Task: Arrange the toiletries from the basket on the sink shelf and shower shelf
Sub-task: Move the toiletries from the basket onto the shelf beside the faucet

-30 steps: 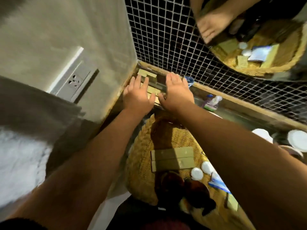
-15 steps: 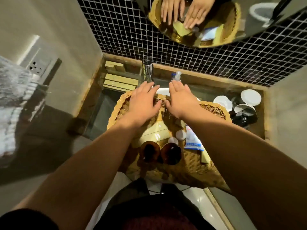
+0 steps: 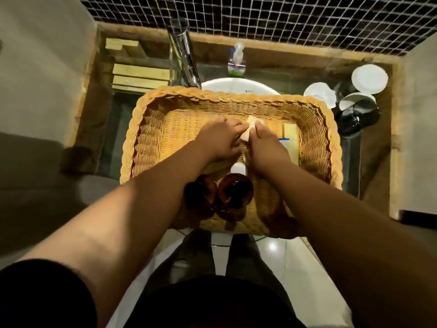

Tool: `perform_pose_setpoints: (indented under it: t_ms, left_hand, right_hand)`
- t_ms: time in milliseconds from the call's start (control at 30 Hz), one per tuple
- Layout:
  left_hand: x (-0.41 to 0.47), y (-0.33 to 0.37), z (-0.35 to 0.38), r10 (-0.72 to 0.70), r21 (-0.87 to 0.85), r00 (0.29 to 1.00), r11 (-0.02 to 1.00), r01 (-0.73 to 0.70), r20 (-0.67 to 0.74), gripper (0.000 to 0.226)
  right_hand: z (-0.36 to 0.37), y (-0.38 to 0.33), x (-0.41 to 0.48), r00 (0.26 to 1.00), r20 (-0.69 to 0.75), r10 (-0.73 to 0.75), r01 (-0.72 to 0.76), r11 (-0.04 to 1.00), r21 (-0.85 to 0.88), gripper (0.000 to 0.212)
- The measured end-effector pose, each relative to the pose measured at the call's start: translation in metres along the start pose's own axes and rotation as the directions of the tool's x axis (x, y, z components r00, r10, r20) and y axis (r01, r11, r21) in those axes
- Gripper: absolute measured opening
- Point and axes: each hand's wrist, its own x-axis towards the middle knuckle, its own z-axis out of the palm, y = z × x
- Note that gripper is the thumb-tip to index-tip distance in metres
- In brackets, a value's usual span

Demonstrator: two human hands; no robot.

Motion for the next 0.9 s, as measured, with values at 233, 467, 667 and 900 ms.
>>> perform_pose_setpoints:
  t_ms: [233, 467, 667, 900]
  left_hand:
    - [0.010, -0.011, 0.006, 0.062, 0.014, 0.994, 0.998, -0.061, -0.089, 0.072]
    - [0.008, -0.015, -0.003, -0.073, -0.174, 0.988, 0.984, 0.049, -0.136, 0.096]
    - [-0.009, -0.028, -0.023, -0.135, -0.392, 0.957, 0.920, 0.024, -0.257, 0.038]
    - [-0.033, -0.057, -0.091, -0.258, -0.314, 0.847, 0.942, 0.115, -0.464, 0.027]
  right_hand:
    - [0.005, 0.009, 0.015, 0.985, -0.135, 0.112, -0.090, 0.984, 0.156, 0.046]
    - [-0.008, -0.001, 0.023, 0.971, -0.199, 0.132, -0.039, 0.910, 0.412, 0.098]
    - [-0.030, -0.009, 0.019, 0.954, -0.296, 0.049, 0.044, 0.953, 0.299, 0.023]
    - [-0.091, -0.059, 0.028, 0.874, -0.449, -0.187, 0.362, 0.866, 0.345, 0.040]
